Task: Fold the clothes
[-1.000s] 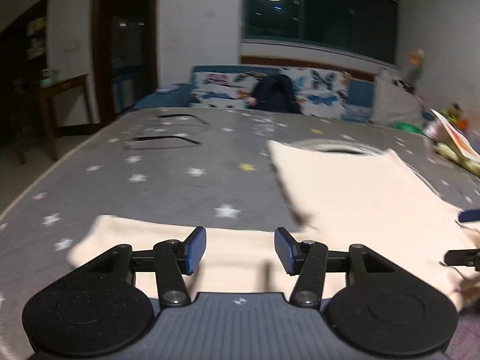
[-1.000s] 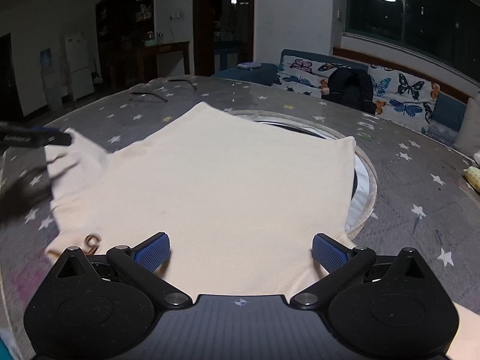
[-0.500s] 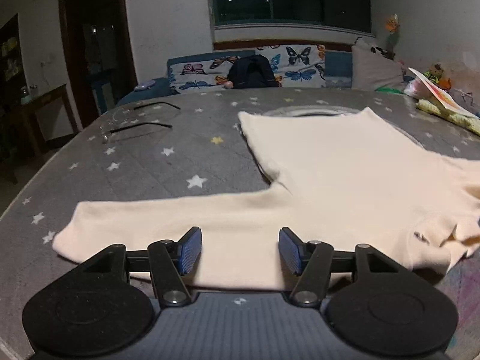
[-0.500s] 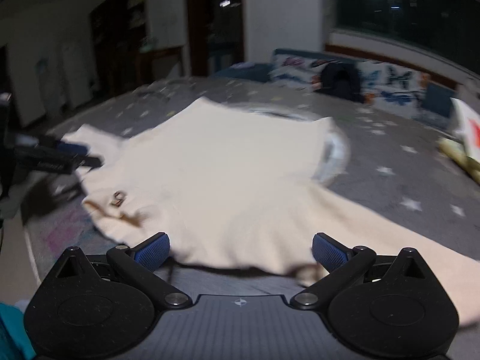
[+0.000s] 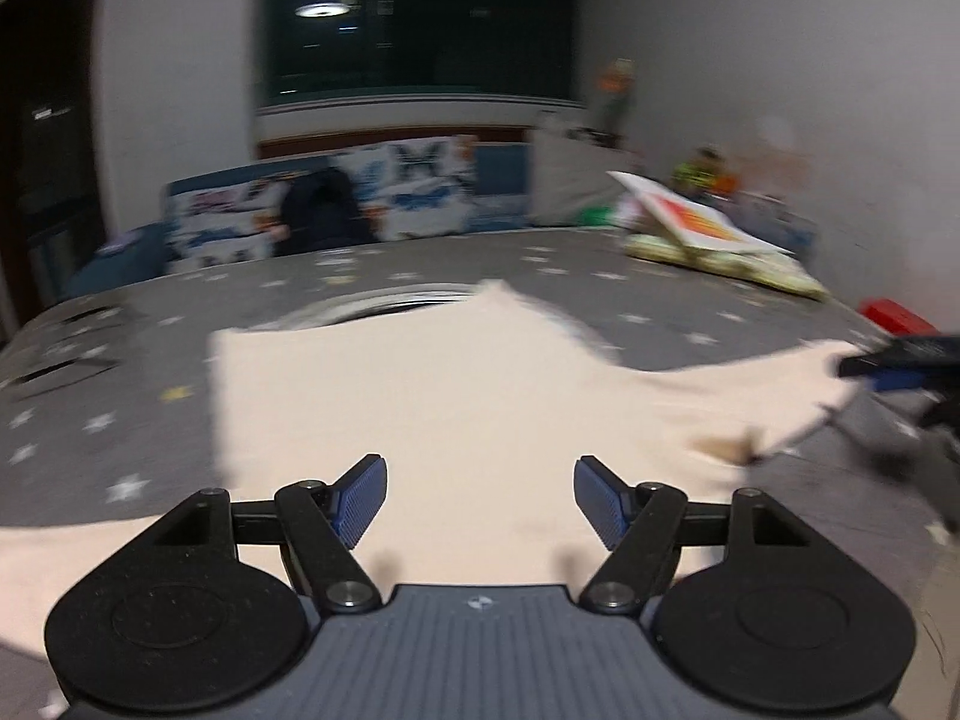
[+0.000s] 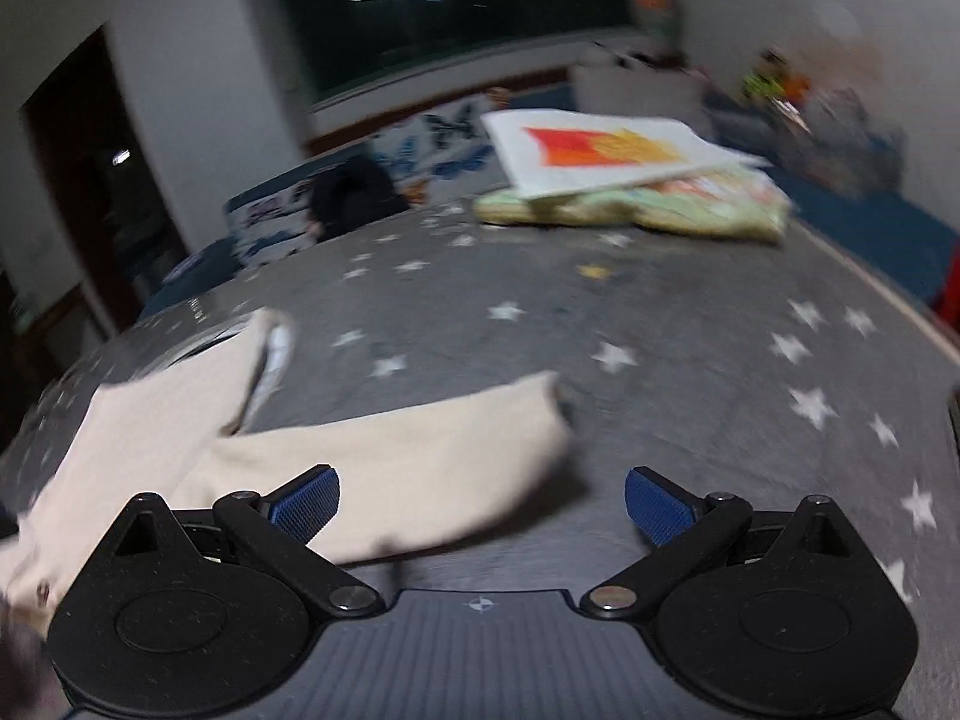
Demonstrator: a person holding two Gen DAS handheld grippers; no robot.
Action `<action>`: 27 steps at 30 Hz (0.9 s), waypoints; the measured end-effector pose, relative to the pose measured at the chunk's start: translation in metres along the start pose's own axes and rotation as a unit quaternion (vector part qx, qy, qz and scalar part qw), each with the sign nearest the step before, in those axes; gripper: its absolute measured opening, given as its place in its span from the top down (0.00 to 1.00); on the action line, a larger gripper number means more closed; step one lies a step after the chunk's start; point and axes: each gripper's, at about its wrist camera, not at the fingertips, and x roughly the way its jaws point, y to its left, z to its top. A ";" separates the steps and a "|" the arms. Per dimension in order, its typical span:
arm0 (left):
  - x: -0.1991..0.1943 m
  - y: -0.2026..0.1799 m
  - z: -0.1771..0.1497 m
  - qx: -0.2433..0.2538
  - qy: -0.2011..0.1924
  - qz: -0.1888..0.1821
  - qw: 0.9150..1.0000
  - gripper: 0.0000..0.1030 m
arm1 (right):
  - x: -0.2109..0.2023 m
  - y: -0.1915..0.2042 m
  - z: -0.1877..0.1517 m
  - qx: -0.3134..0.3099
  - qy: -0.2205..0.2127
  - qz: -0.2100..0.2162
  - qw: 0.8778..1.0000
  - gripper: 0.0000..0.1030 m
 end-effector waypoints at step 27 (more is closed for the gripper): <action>0.031 -0.061 -0.026 0.110 0.049 -0.095 0.988 0.37 | 0.003 0.039 0.036 -0.145 -0.085 -0.068 0.983 0.52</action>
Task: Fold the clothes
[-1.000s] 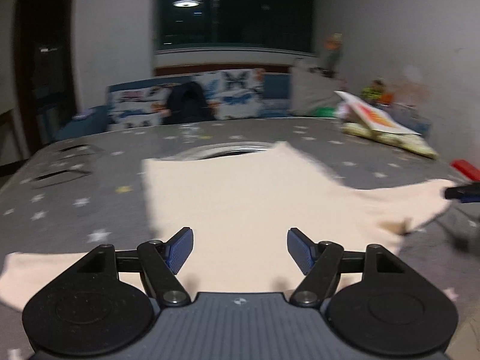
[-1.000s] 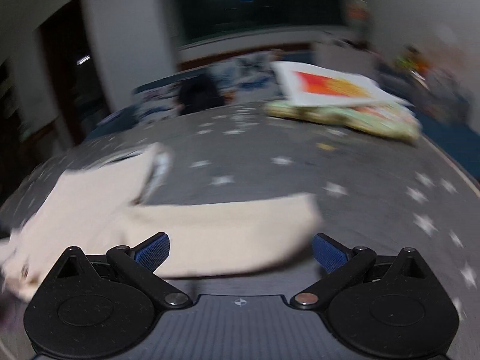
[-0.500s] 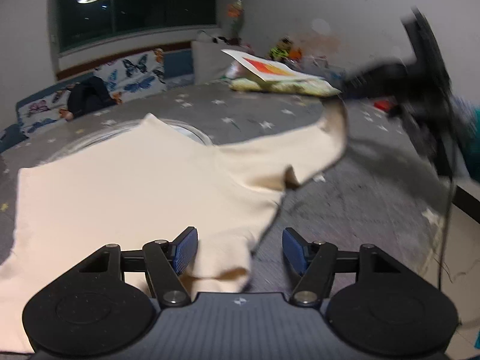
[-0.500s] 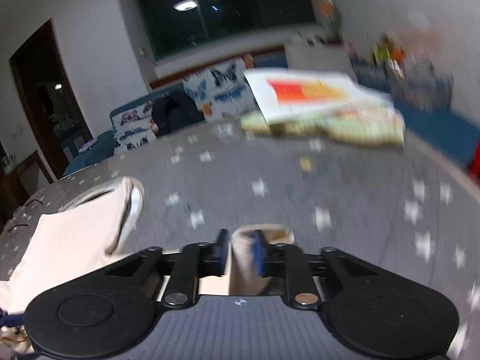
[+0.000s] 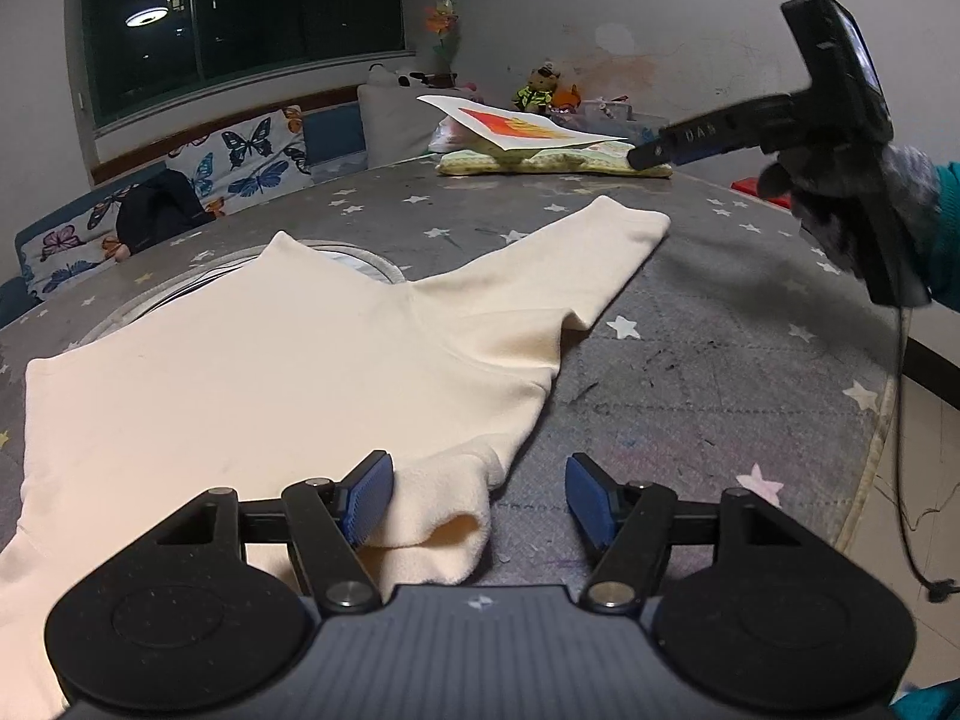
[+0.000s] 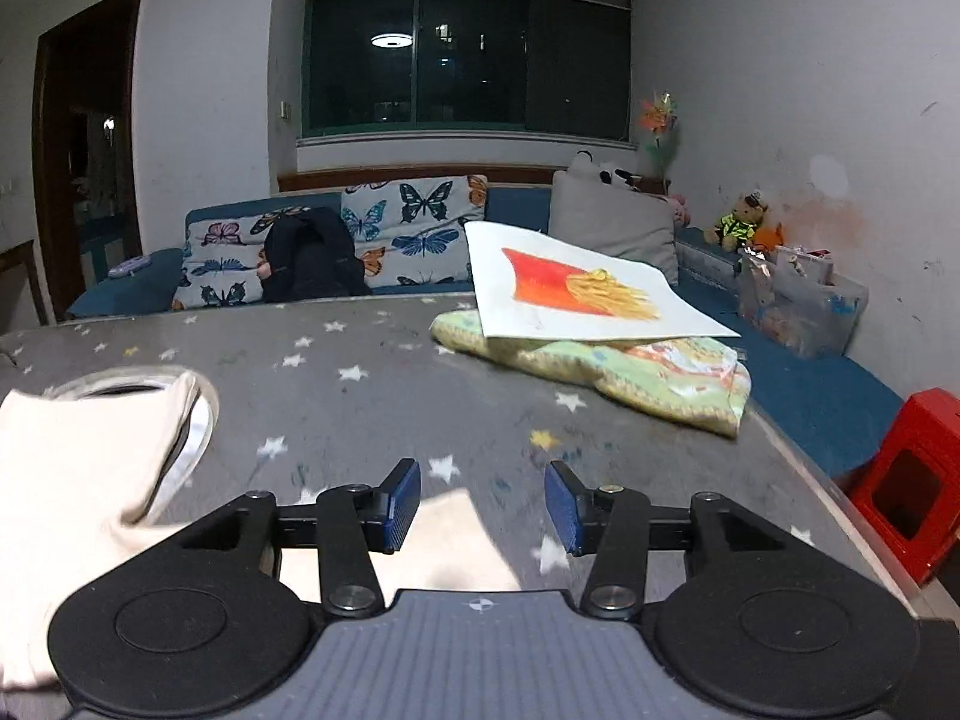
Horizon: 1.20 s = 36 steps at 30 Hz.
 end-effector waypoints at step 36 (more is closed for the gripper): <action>-0.005 0.007 -0.004 -0.004 -0.004 -0.021 1.000 0.33 | -0.002 0.096 -0.037 -0.239 0.073 0.155 0.956 0.16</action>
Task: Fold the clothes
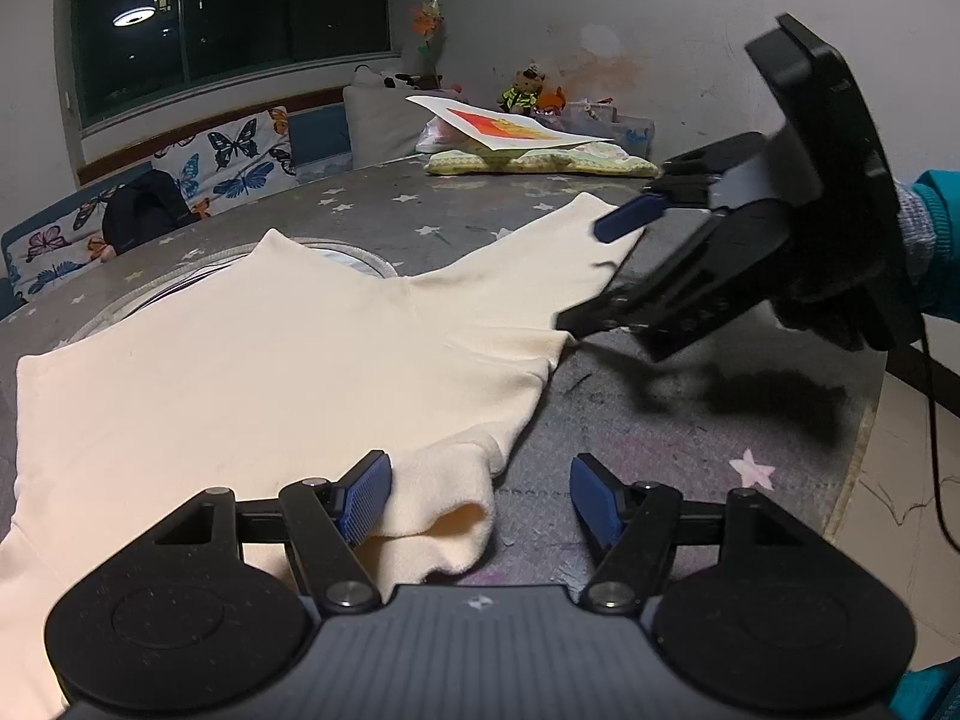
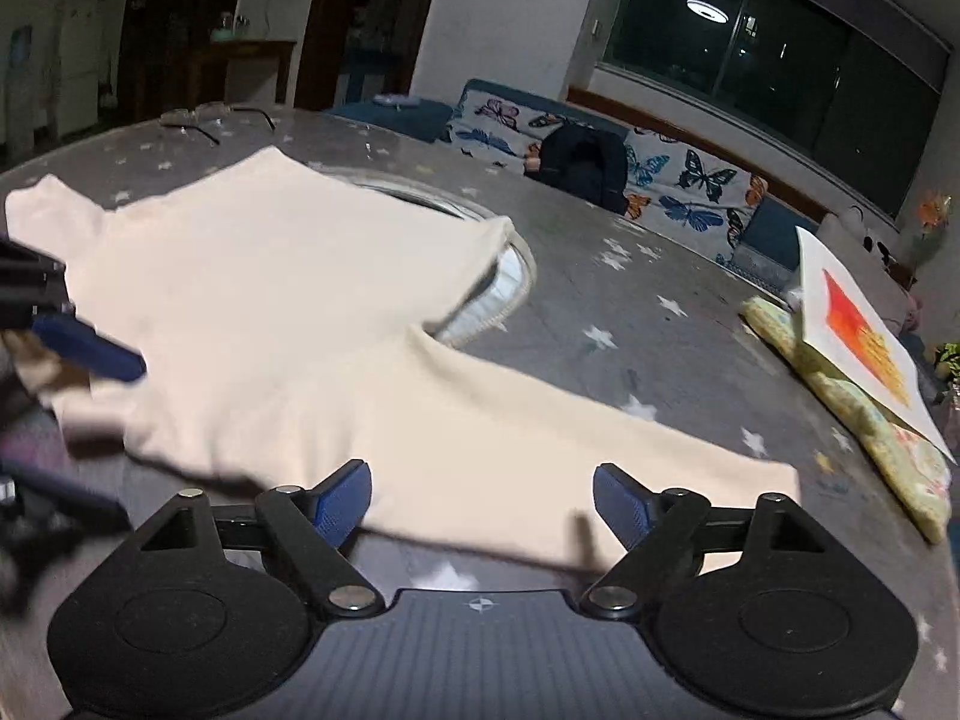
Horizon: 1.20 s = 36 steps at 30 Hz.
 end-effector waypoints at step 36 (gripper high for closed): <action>-0.066 0.045 -0.035 -0.087 -0.003 0.033 0.996 0.31 | 0.022 0.082 0.054 -0.008 -0.051 0.127 0.991 0.08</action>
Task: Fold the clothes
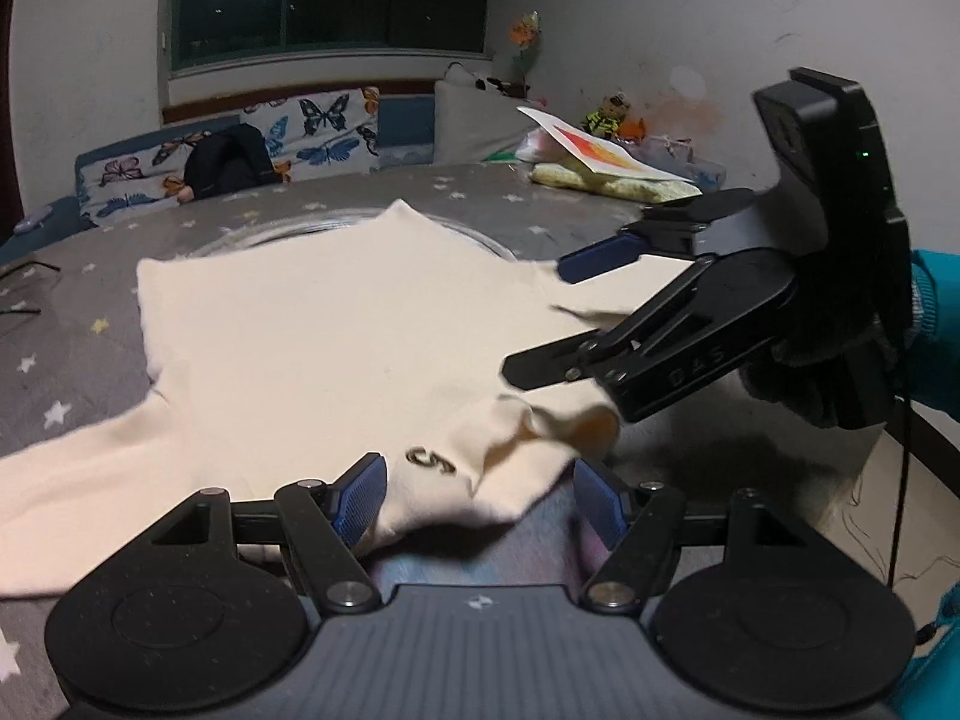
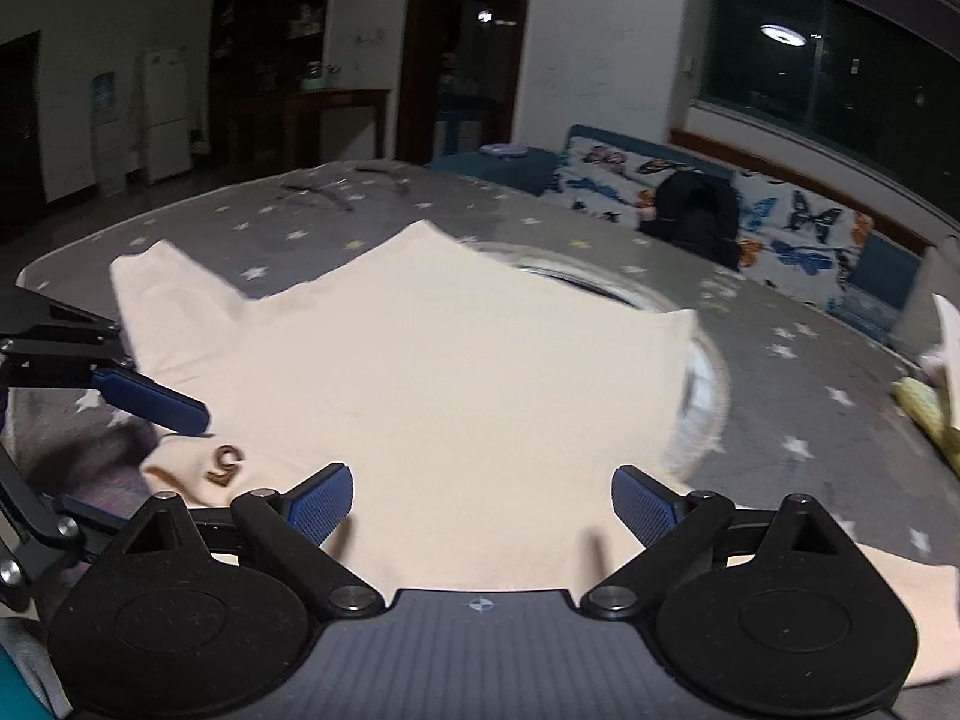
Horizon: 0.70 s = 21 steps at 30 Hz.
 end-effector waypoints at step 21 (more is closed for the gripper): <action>-0.011 0.020 0.037 -0.029 -0.057 0.006 0.998 0.31 | -0.026 -0.039 -0.022 0.086 0.001 -0.019 0.996 0.04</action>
